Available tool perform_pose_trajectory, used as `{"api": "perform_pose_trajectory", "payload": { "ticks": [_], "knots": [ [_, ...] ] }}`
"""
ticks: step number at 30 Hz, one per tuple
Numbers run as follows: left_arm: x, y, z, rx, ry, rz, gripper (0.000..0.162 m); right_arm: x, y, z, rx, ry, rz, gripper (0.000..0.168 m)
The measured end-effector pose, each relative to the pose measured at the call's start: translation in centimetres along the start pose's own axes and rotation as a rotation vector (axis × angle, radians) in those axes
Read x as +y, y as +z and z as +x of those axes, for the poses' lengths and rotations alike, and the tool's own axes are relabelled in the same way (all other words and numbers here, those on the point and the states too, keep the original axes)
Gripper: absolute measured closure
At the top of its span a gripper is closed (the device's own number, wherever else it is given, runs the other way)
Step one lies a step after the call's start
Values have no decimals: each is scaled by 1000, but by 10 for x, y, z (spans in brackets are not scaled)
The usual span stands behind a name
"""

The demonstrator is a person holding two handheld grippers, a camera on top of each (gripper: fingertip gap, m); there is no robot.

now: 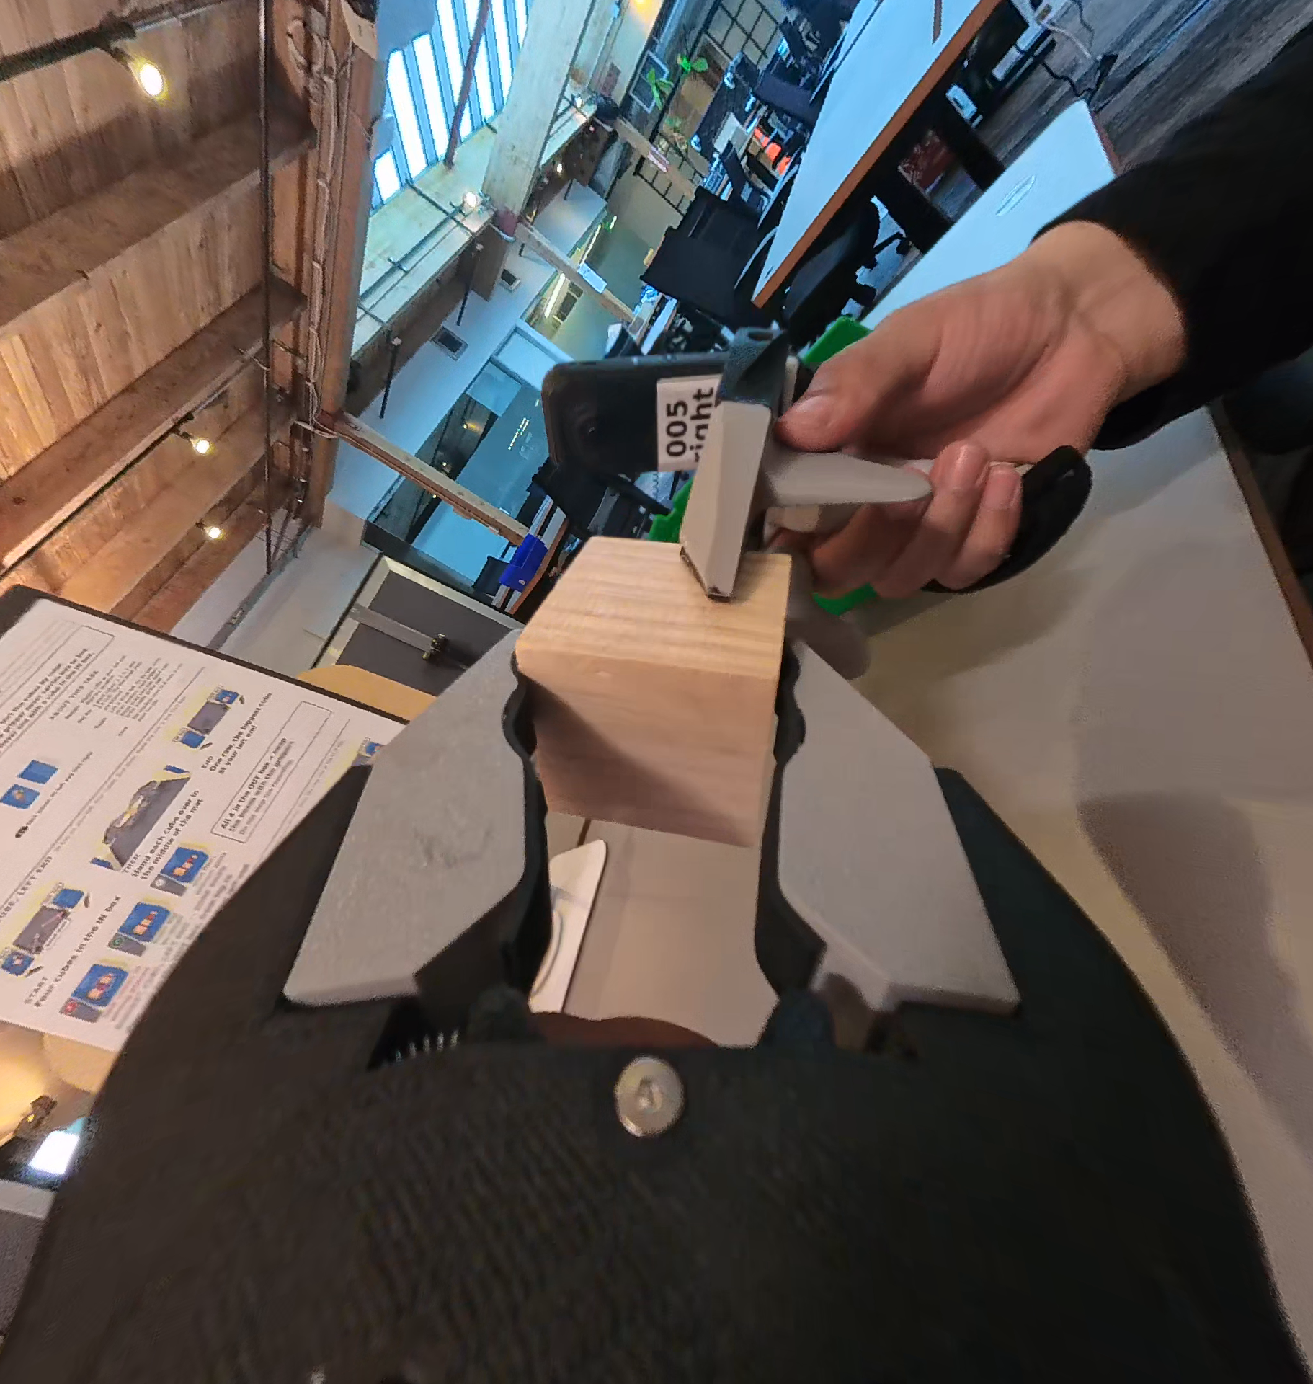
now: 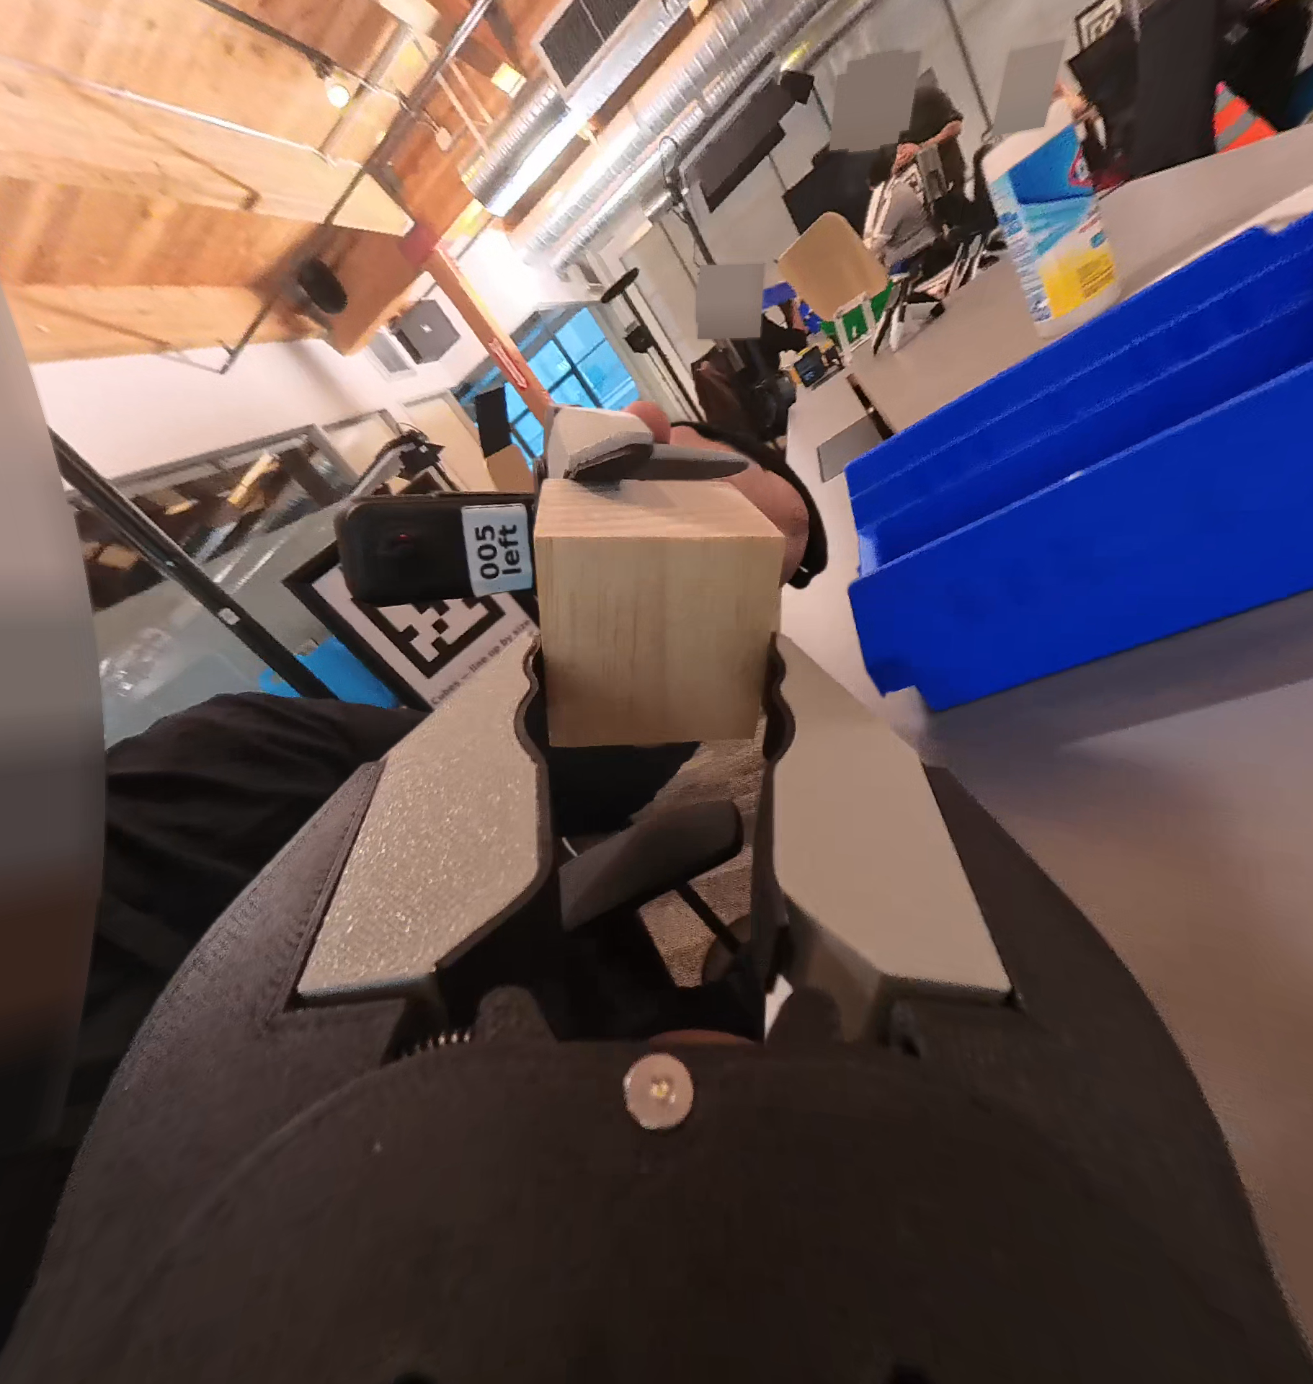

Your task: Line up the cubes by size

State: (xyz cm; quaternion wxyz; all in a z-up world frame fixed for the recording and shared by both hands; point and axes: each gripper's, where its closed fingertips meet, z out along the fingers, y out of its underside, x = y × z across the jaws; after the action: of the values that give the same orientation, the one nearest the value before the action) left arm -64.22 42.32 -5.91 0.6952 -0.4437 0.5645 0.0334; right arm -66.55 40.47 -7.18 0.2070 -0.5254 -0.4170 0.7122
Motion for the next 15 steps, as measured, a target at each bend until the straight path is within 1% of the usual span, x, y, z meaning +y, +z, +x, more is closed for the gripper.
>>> {"api": "perform_pose_trajectory", "payload": {
  "ticks": [4,6,8,9,10,11,12,13,15],
  "knots": [
    [5,1,11,10,-38,-32,101,9,-5,4,32,5,-1,113],
    [4,2,11,-27,-79,-46,101,8,-15,2,53,-18,-6,112],
    [4,-2,9,-64,-147,-54,108,0,-33,0,91,-53,-3,113],
    [6,-5,7,-83,-175,-68,116,-5,-46,0,122,-78,3,113],
    [10,-10,4,-103,-203,-88,122,-11,-61,0,161,-108,-2,113],
    [15,-17,-1,-131,-237,-111,123,-17,-80,3,226,-153,-14,113],
    [21,-25,-7,-163,-277,-140,135,-23,-103,8,316,-226,-46,113],
    [29,-35,-12,-188,-322,-171,155,-30,-130,15,422,-313,-103,113],
    [43,-52,-12,-202,-414,-217,157,-43,-197,37,694,-464,-265,113]
  ]
}}
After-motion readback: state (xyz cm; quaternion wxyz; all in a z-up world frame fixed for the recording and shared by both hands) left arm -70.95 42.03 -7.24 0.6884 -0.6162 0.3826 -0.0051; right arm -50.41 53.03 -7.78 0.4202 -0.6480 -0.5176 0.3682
